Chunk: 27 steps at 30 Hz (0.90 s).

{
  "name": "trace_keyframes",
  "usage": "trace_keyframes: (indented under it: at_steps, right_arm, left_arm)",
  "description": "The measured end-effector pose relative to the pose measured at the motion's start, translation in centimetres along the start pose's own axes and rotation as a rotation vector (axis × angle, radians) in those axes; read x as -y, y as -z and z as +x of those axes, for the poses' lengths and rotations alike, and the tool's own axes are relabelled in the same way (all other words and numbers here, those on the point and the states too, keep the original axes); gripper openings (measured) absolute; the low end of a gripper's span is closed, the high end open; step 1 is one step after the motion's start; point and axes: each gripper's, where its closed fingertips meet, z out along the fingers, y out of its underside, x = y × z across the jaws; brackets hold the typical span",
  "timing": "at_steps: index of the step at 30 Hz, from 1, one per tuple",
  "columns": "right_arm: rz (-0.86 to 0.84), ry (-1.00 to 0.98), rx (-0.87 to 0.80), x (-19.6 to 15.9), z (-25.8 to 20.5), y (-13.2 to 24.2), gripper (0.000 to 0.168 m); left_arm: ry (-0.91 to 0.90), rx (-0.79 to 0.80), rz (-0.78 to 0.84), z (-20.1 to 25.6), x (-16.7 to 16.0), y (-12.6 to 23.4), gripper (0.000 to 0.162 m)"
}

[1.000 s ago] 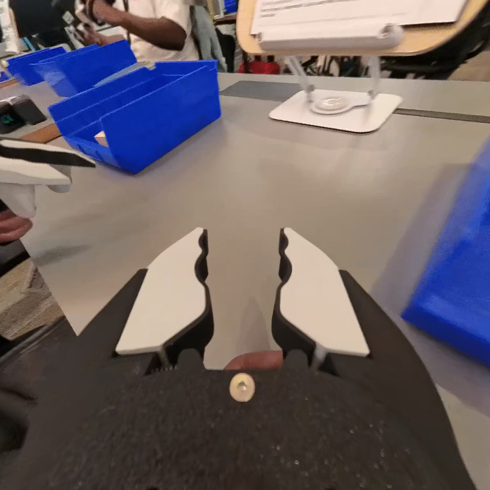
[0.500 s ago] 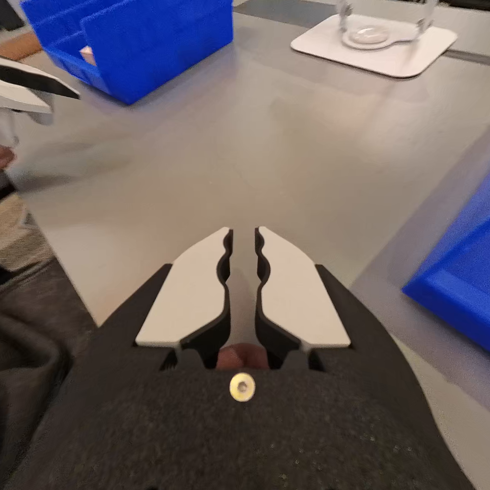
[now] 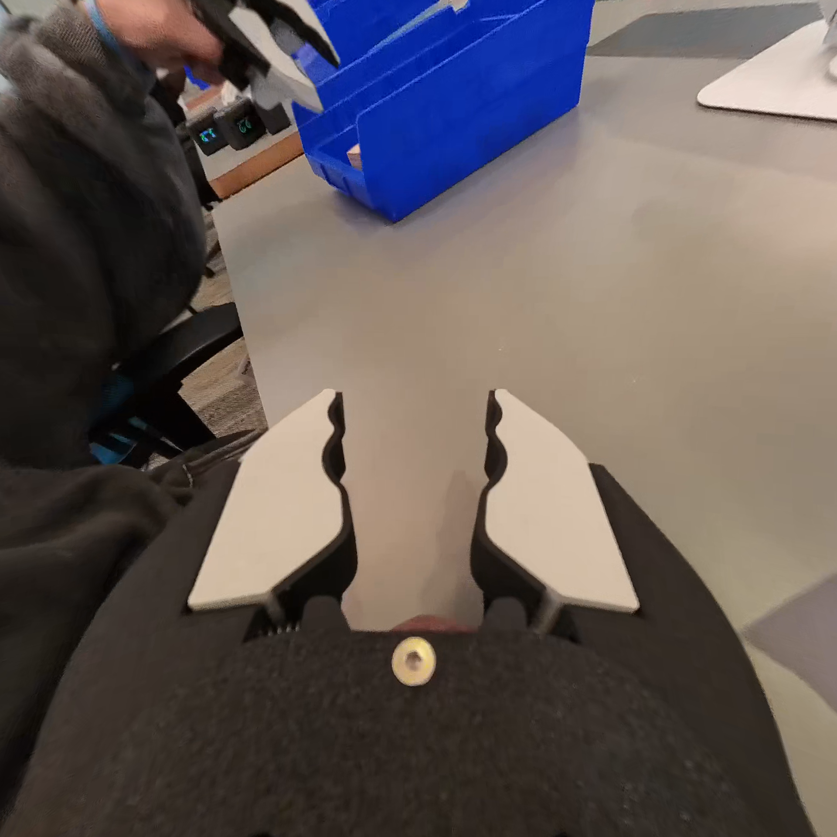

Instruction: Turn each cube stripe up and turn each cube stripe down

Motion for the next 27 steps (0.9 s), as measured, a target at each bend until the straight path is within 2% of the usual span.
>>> trace_keyframes:
  at_steps: [6, 14, 15, 17, 23, 27]
  right_arm:
    - [0.007, 0.031, -0.035, 0.1, 0.5, 0.3, 0.059]
    - [0.017, -0.004, 0.002, 0.2, 0.3, -0.4, 0.057]
    - [0.010, -0.003, 0.000, 0.0, 0.4, -0.5, 0.057]
    - [0.002, 0.004, -0.003, -0.1, 0.4, -0.6, 0.057]
    - [0.013, -0.002, -0.005, 0.0, 0.7, -0.3, 0.055]
    - [0.044, 0.008, -0.004, 0.6, 0.6, 0.2, 0.054]
  left_arm:
    - [-0.134, -0.111, -0.201, -2.1, -3.1, -4.6, 0.059]
    - [-0.222, -0.178, -0.326, -1.5, -4.5, -7.2, 0.058]
    - [-0.236, -0.183, -0.354, -1.4, -4.9, -7.6, 0.057]
    - [-0.275, -0.171, -0.412, -1.5, -5.5, -7.9, 0.044]
    - [-0.241, -0.205, -0.355, -1.1, -4.6, -7.4, 0.044]
    - [-0.070, -0.162, -0.179, -2.3, -1.7, -4.7, 0.043]
